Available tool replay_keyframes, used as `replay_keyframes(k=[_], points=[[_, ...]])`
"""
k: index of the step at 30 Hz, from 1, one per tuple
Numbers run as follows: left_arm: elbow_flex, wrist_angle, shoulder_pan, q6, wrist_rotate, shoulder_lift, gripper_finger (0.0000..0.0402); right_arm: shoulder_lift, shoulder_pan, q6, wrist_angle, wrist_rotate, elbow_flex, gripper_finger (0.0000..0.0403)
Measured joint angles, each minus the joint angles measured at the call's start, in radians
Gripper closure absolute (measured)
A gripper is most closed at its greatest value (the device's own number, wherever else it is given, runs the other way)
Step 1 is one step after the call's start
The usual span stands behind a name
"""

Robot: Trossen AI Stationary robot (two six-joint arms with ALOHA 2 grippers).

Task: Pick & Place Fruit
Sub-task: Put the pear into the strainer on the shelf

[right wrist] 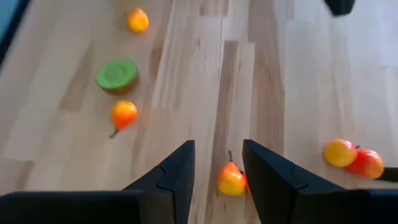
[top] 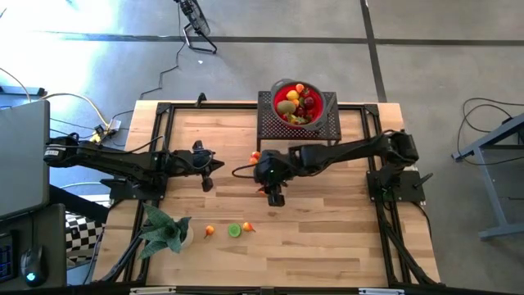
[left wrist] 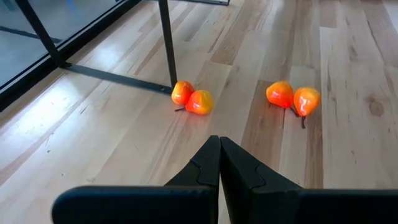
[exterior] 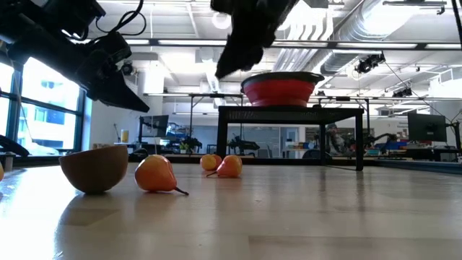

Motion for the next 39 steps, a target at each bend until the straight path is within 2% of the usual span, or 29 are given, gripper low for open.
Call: replay_keyframes(k=[14, 18, 22, 29, 32, 39], points=[[0.000, -0.007, 0.000, 0.027, 0.000, 0.000, 0.0396, 0.149, 0.000, -0.020, -0.020, 0.005, 0.000, 0.0275], [0.000, -0.007, 0.000, 0.027, 0.000, 0.000, 0.0396, 0.183, 0.000, -0.023, -0.023, 0.069, 0.000, 0.0275], [0.000, -0.007, 0.000, 0.027, 0.000, 0.000, 0.0396, 0.187, 0.000, -0.023, -0.024, 0.105, 0.000, 0.0275], [0.000, -0.007, 0.000, 0.027, -0.001, 0.000, 0.0396, 0.187, 0.000, -0.017, -0.030, 0.100, 0.000, 0.0274], [0.000, -0.007, 0.000, 0.027, -0.001, 0.000, 0.0396, 0.201, 0.001, -0.019, -0.031, 0.107, 0.000, 0.0262], [0.000, -0.007, 0.000, 0.027, -0.001, 0.000, 0.0396, 0.211, 0.002, -0.016, -0.048, 0.108, 0.000, 0.0202]])
